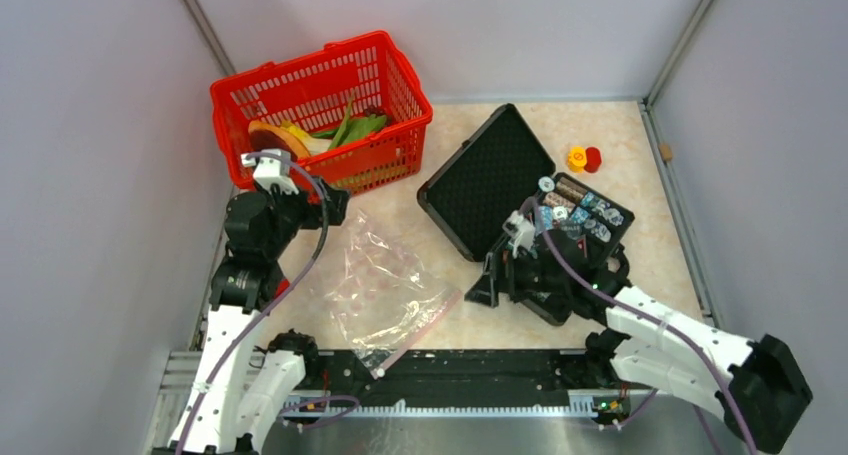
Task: Place the food in the zip-top bag and seal the zipper
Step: Move the distractor to the center of the board.
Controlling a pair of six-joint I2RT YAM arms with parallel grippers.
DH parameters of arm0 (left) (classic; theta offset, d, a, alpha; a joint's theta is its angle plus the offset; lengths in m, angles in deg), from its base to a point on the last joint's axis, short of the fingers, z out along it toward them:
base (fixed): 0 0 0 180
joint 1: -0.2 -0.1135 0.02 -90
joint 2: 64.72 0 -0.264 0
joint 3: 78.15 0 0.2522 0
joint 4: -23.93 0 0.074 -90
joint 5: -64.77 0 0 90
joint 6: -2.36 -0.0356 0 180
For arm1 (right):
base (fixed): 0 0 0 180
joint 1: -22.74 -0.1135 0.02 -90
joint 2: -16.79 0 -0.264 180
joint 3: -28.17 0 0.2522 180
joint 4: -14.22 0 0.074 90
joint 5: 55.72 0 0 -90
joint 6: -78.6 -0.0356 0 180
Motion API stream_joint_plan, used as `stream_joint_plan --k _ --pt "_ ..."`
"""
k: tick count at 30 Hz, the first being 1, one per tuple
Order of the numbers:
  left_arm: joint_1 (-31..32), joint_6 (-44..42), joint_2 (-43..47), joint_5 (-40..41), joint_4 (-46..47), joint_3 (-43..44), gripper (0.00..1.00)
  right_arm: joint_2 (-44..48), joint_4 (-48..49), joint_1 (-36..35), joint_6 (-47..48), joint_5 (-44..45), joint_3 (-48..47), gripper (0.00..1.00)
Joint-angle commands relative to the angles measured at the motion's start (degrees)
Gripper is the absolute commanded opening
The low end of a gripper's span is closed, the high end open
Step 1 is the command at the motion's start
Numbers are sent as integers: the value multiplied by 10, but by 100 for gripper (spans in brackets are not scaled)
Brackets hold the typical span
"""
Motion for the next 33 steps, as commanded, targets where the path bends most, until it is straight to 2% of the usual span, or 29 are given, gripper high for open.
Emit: stream_joint_plan --k 1,5,8,11,13,16,19,21,24,26,30,33 --pt "-2 -15 2 20 21 31 99 -49 52 -108 -53 88 4 99" --pt "-2 -22 4 21 18 35 99 -102 32 -144 -82 175 8 99" --pt "-2 -37 2 19 14 35 99 -112 -21 -143 -118 308 15 99" --pt "-2 -52 -4 18 8 40 99 -94 -35 -125 -105 398 29 99" --pt "-2 -59 -11 18 8 44 99 -79 2 -55 -73 369 52 99" --pt "-2 -62 -24 12 18 47 99 -70 69 78 -21 274 79 99" --pt "-2 -60 -35 0 22 49 99 -102 135 158 34 217 71 99" --pt "-2 -56 -41 -8 23 51 99 -154 135 169 65 209 38 99" --pt "-2 -52 -42 -16 14 54 99 -240 98 184 120 253 -23 99" --pt "-2 -54 -39 -21 8 54 99 -260 89 196 143 213 -56 99" --pt "-2 -67 -25 -11 -12 55 99 -185 146 195 114 94 -38 99" --pt "-2 -76 -15 4 -14 51 99 -103 134 191 92 49 -24 99"
